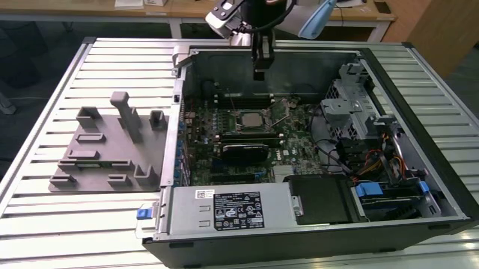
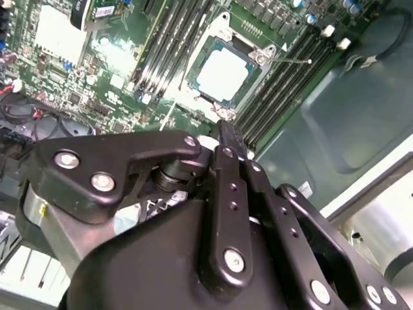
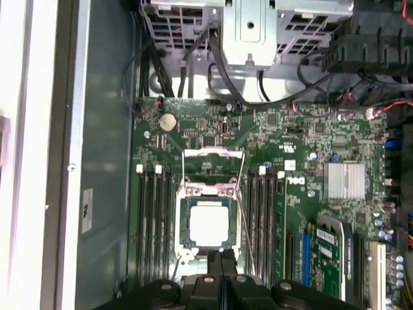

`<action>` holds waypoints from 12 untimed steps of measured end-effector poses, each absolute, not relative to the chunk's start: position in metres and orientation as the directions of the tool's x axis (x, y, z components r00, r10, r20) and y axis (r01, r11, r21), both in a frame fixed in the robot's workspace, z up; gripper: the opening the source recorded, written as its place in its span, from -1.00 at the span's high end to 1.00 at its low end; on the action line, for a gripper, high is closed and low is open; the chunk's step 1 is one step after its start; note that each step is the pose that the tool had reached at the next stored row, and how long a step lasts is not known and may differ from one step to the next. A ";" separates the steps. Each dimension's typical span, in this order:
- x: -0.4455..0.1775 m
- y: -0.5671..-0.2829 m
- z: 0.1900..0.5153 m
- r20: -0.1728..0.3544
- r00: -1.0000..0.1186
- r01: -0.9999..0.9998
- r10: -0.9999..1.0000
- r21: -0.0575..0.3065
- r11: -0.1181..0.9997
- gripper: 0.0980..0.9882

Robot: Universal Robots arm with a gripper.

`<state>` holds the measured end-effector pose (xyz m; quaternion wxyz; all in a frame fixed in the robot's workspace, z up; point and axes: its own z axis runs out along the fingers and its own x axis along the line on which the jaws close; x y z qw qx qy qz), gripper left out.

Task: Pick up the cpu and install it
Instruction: 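Place the cpu into insertion slot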

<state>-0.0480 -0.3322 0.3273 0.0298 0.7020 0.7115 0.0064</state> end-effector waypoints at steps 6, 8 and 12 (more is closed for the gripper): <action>-0.048 -0.334 0.316 -0.033 -0.013 0.999 0.999 0.051 0.014 0.98; -0.048 -0.335 0.313 -0.033 -0.013 0.999 0.999 0.051 0.014 0.98; -0.048 -0.336 0.305 -0.033 -0.013 0.999 0.999 0.051 0.014 0.98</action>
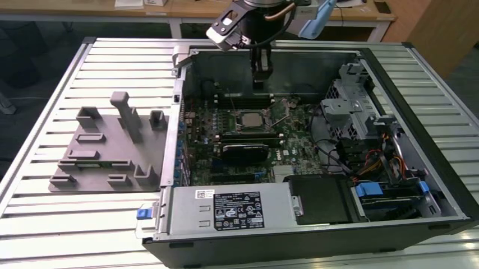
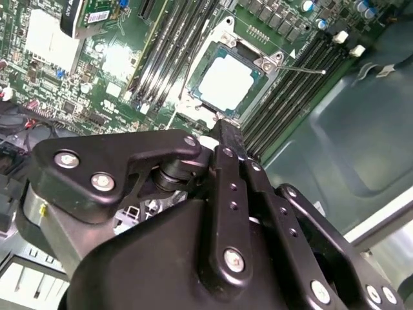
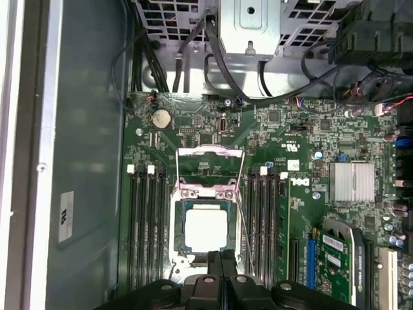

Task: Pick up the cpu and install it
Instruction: 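Place the cpu into insertion slot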

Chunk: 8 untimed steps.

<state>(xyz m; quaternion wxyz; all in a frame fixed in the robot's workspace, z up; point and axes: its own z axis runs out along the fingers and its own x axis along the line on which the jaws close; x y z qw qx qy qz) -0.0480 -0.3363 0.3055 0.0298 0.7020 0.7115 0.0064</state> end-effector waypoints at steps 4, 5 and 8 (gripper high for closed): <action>-0.048 -0.336 0.304 -0.034 -0.013 0.999 0.999 0.051 0.014 0.98; -0.048 -0.336 0.303 -0.034 -0.013 0.999 0.999 0.051 0.014 0.98; -0.048 -0.336 0.298 -0.033 -0.013 0.999 0.999 0.051 0.014 0.98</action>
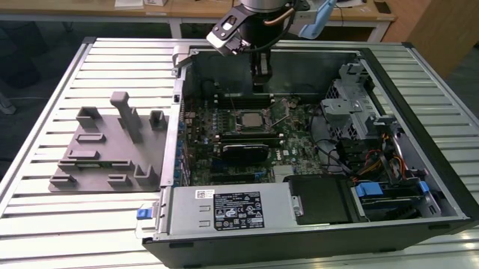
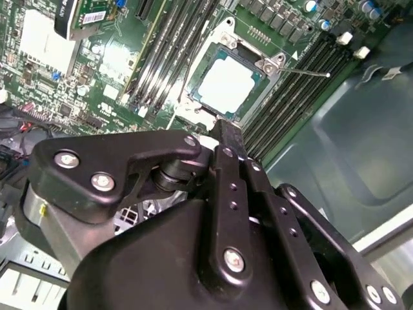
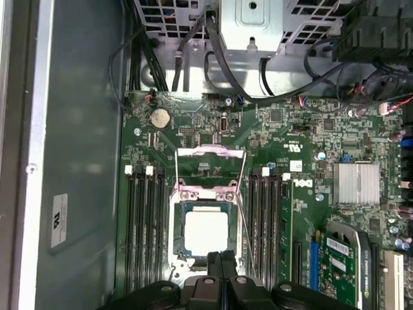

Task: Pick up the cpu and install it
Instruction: 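Place the cpu into insertion slot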

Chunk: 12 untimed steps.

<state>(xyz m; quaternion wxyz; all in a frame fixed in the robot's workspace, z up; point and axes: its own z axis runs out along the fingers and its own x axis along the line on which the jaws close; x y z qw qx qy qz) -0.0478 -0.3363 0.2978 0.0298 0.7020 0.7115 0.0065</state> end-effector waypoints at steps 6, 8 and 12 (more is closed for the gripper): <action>-0.048 -0.336 0.292 -0.034 -0.013 0.999 0.999 0.051 0.014 0.98; -0.047 -0.334 0.290 -0.033 -0.013 0.999 0.999 0.051 0.014 0.98; -0.047 -0.334 0.289 -0.033 -0.013 0.999 0.999 0.051 0.014 0.98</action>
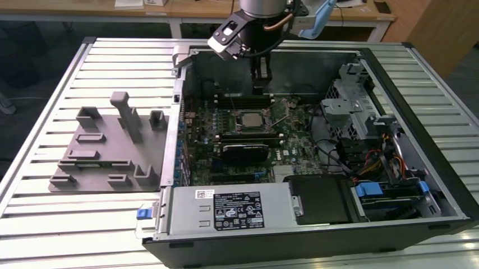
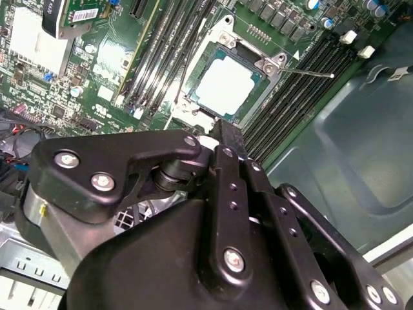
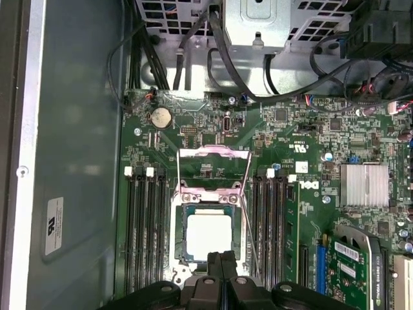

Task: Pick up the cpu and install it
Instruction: 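Close the cpu cover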

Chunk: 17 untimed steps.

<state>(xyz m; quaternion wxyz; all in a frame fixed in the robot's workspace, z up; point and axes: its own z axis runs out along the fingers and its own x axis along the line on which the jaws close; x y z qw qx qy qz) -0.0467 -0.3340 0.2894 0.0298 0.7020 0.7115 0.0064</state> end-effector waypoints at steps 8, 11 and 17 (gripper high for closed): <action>-0.046 -0.334 0.289 -0.033 -0.013 0.999 0.999 0.051 0.015 0.98; -0.044 -0.334 0.289 -0.033 -0.013 0.999 0.999 0.051 0.014 0.98; -0.037 -0.334 0.289 -0.033 -0.013 0.999 0.999 0.051 0.014 0.98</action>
